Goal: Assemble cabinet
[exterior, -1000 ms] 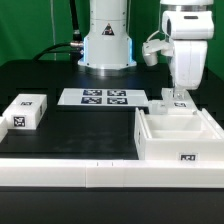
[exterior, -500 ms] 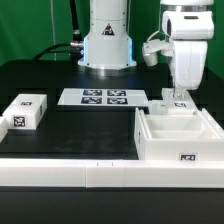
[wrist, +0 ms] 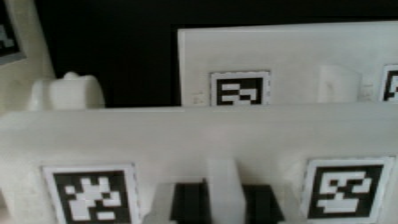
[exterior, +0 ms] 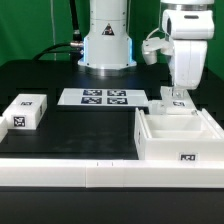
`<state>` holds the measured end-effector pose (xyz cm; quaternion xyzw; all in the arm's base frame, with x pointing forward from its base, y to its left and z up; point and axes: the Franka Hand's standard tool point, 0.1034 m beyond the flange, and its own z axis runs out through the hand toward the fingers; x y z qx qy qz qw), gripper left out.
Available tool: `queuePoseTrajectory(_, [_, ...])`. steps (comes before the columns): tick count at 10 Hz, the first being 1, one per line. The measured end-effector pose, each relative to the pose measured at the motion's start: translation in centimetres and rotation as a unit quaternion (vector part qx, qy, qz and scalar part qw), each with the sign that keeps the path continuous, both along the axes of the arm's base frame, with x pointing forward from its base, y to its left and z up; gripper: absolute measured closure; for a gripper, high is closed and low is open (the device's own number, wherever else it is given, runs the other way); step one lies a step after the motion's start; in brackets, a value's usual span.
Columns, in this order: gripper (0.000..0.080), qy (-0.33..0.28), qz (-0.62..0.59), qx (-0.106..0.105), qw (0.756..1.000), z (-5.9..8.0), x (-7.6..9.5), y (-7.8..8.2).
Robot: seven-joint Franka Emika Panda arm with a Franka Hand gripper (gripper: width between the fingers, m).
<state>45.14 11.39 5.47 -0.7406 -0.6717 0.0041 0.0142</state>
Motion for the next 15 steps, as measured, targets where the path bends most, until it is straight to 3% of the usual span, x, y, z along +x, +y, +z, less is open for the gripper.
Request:
queuePoseTrajectory(3, [0.0729, 0.018, 0.057, -0.007, 0.998, 0.58, 0.39, 0.82])
queuePoseTrajectory(8, [0.0729, 0.021, 0.035, -0.009, 0.999, 0.3, 0.35, -0.11])
queuePoseTrajectory(15, [0.0729, 0.02, 0.028, -0.01, 0.999, 0.76, 0.49, 0.27])
